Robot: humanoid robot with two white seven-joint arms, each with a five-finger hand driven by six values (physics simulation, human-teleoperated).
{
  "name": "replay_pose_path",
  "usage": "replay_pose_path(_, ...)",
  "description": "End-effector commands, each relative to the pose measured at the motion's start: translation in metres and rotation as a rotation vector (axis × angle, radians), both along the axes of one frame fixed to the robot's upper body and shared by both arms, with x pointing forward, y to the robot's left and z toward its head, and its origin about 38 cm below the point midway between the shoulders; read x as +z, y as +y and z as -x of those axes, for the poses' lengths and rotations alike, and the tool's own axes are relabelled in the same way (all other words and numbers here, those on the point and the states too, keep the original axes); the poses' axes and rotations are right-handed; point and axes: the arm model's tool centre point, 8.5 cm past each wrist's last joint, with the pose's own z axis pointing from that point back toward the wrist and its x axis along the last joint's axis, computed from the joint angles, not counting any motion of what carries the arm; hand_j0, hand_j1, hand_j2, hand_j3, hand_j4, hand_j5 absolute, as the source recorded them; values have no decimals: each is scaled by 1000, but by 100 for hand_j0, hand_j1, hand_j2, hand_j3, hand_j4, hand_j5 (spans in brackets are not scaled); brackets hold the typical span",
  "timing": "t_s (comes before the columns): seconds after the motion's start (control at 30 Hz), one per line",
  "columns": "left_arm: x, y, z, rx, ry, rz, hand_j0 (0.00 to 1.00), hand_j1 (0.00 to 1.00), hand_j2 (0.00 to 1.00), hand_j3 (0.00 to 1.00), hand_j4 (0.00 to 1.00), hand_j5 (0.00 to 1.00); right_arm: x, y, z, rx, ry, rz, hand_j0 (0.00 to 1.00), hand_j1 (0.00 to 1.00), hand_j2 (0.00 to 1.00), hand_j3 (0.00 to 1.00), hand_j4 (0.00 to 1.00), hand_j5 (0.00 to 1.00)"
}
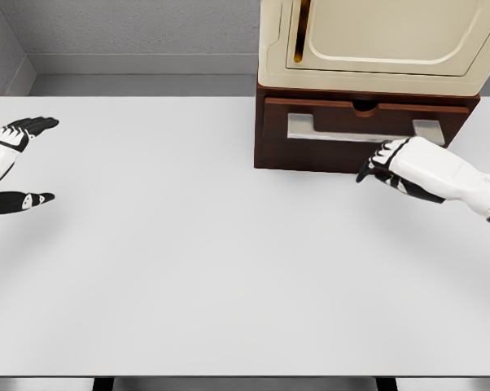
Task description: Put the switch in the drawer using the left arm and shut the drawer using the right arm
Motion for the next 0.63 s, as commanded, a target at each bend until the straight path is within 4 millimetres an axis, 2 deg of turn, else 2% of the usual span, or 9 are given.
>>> replay_pose_path(0.0, 3, -1, 0, -5, -9, 5, 100, 100, 100, 100, 100, 100, -4, -1, -1, -7, 11, -9, 50, 50, 50, 50, 50, 50)
replay_pose_path(0.13, 4, -3, 1, -8, -12, 4, 100, 100, 100, 100, 100, 100, -6, 7, -9, 3, 11, -9, 50, 50, 50, 50, 50, 50)
replay_pose_path(0.4, 5, -4, 1, -10, -14, 3, 100, 100, 100, 100, 100, 100, -5, 3, -13, -11, 9, -9, 51, 51, 51, 51, 51, 51)
replay_pose_path(0.47, 5, -4, 1, -11, -15, 3, 100, 100, 100, 100, 100, 100, 0, -11, -8, -23, 11, 34, 52, 52, 52, 52, 52, 52)
replay_pose_path(0.6, 5, -4, 1, -10, -14, 3, 100, 100, 100, 100, 100, 100, -7, -66, 22, -115, 81, 123, 56, 56, 56, 56, 56, 56)
